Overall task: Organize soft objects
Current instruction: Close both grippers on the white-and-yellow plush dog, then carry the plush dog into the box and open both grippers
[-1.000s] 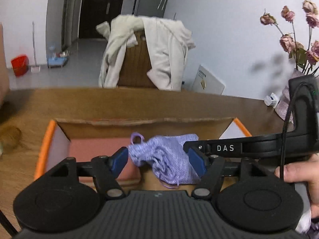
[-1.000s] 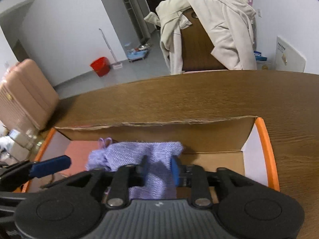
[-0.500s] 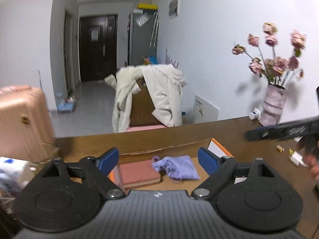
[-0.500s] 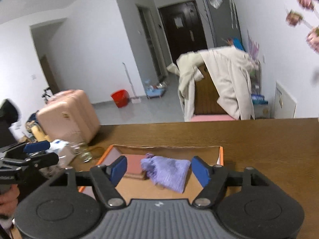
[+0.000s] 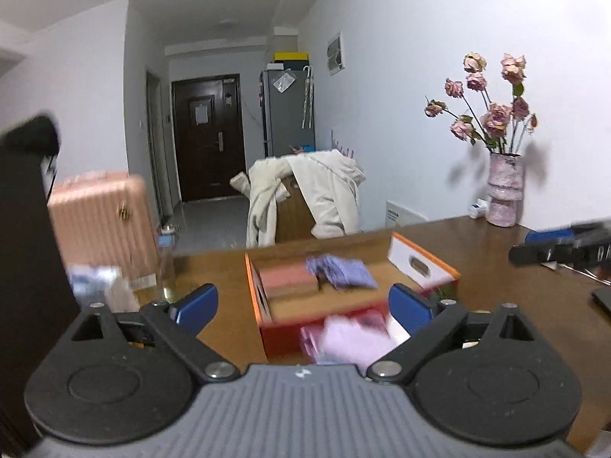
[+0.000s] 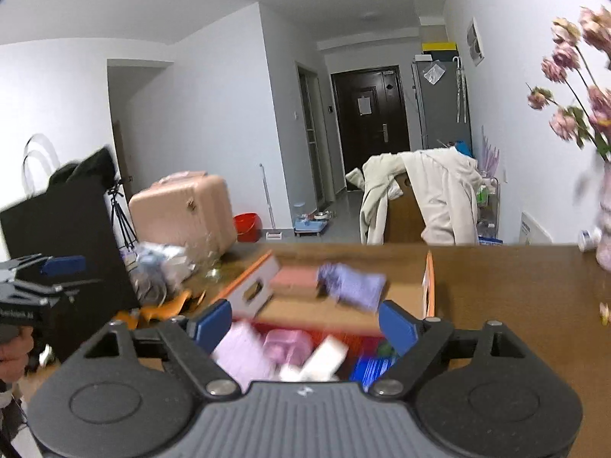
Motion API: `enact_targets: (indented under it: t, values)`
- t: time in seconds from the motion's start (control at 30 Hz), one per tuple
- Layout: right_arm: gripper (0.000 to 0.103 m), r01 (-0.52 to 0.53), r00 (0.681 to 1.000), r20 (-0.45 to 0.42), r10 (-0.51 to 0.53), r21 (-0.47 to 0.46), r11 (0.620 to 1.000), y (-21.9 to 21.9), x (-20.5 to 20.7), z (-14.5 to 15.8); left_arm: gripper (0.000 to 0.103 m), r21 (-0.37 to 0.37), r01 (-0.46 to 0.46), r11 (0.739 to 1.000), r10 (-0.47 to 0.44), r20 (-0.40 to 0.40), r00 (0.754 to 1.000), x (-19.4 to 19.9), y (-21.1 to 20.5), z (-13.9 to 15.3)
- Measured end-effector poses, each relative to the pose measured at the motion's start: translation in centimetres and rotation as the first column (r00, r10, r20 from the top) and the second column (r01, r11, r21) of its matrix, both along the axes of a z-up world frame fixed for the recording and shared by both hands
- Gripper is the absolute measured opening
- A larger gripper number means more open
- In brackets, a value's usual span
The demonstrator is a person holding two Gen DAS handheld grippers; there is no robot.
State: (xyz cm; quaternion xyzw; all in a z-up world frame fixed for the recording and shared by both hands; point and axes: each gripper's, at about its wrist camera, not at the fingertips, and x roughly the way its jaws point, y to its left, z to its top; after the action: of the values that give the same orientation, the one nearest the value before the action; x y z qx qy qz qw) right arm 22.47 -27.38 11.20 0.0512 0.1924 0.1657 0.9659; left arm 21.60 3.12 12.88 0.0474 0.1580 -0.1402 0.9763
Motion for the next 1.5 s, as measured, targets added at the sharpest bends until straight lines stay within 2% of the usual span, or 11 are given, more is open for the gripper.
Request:
enact_targets:
  t: [0.17, 0.27, 0.4, 0.5, 0.67, 0.73, 0.83, 0.93, 1.03, 1.27, 1.5]
  values:
    - [0.084, 0.064, 0.995, -0.078, -0.062, 0.016, 0.998, 1.3, -5.5, -6.0, 0.099, -0.100, -0.047, 0.994, 0.040, -0.069, 0.997, -5.5, 1.0, -4.5]
    - [0.084, 0.076, 0.990, -0.123, -0.073, 0.017, 0.997, 1.0, -6.4, -7.3, 0.100, -0.160, -0.071, 0.985, 0.056, -0.093, 0.994, -7.0, 1.8, -5.1]
    - [0.084, 0.106, 0.988, -0.106, -0.109, -0.029, 0.994, 0.3, -5.6, -7.6, 0.101, -0.113, -0.088, 0.990, 0.082, -0.061, 0.995, -6.3, 1.3, -4.4]
    - [0.081, 0.150, 0.978, -0.136, -0.156, -0.057, 0.987, -0.6, -2.7, -9.2, 0.102, -0.120, -0.072, 0.990, 0.060, -0.097, 0.993, -4.6, 0.0, -4.8]
    - [0.065, 0.170, 0.957, -0.218, -0.192, -0.119, 0.978, -1.1, 3.1, -12.1, 0.101, -0.092, -0.004, 0.996, -0.012, -0.172, 0.985, -1.8, -3.2, -7.1]
    - [0.049, 0.158, 0.951, -0.252, -0.178, -0.098, 0.983, -1.2, 4.3, -13.1, 0.101, -0.094, 0.026, 0.995, -0.045, -0.205, 0.978, -0.8, -4.4, -7.9]
    - [0.047, 0.169, 0.948, -0.259, -0.183, -0.076, 0.983, -1.5, 3.5, -13.0, 0.101, -0.108, 0.066, 0.992, -0.091, -0.240, 0.967, -0.1, -6.2, -8.9]
    - [0.047, 0.161, 0.952, -0.257, -0.167, -0.047, 0.986, -1.8, 0.1, -12.7, 0.101, -0.118, 0.135, 0.984, -0.160, -0.247, 0.956, -0.6, -7.8, -9.9]
    - [0.048, 0.168, 0.948, -0.274, -0.164, -0.008, 0.986, -2.0, -3.9, -13.1, 0.092, -0.148, 0.197, 0.969, -0.231, -0.269, 0.935, -1.2, -8.9, -11.3]
    - [0.048, 0.105, 0.958, -0.270, -0.095, 0.024, 0.994, -0.9, -7.9, -13.4, 0.048, -0.223, 0.254, 0.941, -0.319, -0.342, 0.884, -1.2, -10.6, -12.8]
    - [0.046, 0.107, 0.960, -0.267, -0.090, 0.052, 0.993, -1.4, -8.0, -13.0, 0.038, -0.244, 0.214, 0.946, -0.291, -0.346, 0.892, -1.3, -10.6, -12.7]
